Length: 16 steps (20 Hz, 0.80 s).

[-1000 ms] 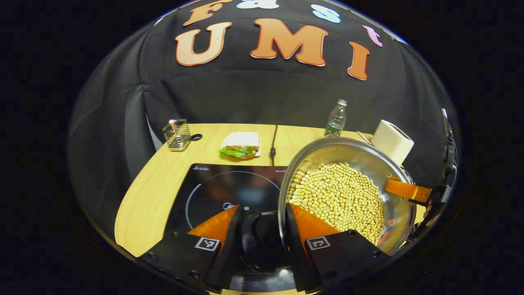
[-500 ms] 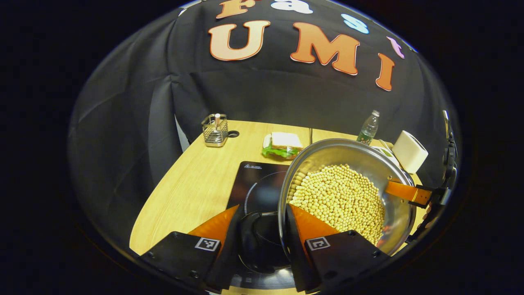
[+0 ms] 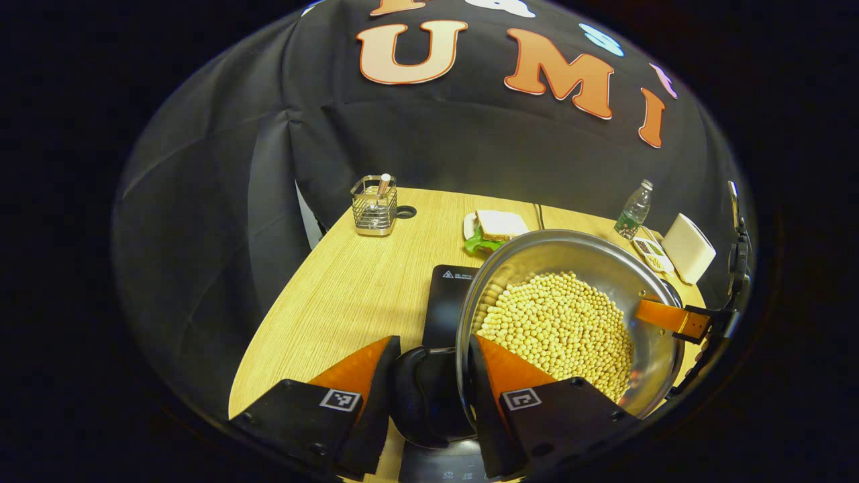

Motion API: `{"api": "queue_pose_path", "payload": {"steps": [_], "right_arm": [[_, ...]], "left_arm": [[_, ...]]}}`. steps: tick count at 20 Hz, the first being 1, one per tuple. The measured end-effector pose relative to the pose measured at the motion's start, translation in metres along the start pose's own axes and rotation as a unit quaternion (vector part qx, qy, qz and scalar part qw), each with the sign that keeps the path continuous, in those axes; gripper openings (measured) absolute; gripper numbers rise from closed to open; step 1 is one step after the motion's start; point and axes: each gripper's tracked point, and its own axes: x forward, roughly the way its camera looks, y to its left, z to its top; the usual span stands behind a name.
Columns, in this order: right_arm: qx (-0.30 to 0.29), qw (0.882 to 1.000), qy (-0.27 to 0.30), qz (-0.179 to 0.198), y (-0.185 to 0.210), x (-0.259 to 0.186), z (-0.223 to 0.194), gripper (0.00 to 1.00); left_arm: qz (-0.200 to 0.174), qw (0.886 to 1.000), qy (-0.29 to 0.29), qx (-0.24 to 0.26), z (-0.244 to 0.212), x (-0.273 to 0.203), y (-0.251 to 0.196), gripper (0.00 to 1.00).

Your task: First push the handle of the pot to place it horizontally, then grasp the pot with both hands and set it on the induction cooktop.

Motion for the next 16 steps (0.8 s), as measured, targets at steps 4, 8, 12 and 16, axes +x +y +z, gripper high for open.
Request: {"api": "queue_pose_path", "payload": {"steps": [4, 8, 12, 16], "right_arm": [[-0.001, 1.0, 0.007, 0.013, 0.001, 0.005, -0.001, 0.59], [-0.008, 0.999, -0.037, 0.012, -0.008, -0.012, 0.025, 0.7], [-0.007, 0.997, -0.081, -0.006, -0.033, -0.048, 0.054, 0.94], [-0.017, 0.989, -0.142, -0.02, -0.064, -0.102, 0.091, 0.95]], "left_arm": [[-0.003, 1.0, 0.0, 0.004, -0.001, 0.013, 0.005, 0.64], [0.015, 0.998, -0.056, 0.008, 0.021, -0.013, 0.005, 0.73], [0.034, 0.988, -0.139, 0.049, 0.064, -0.07, -0.011, 0.98], [0.026, 0.974, -0.215, 0.069, 0.102, -0.138, -0.05, 0.98]]}}
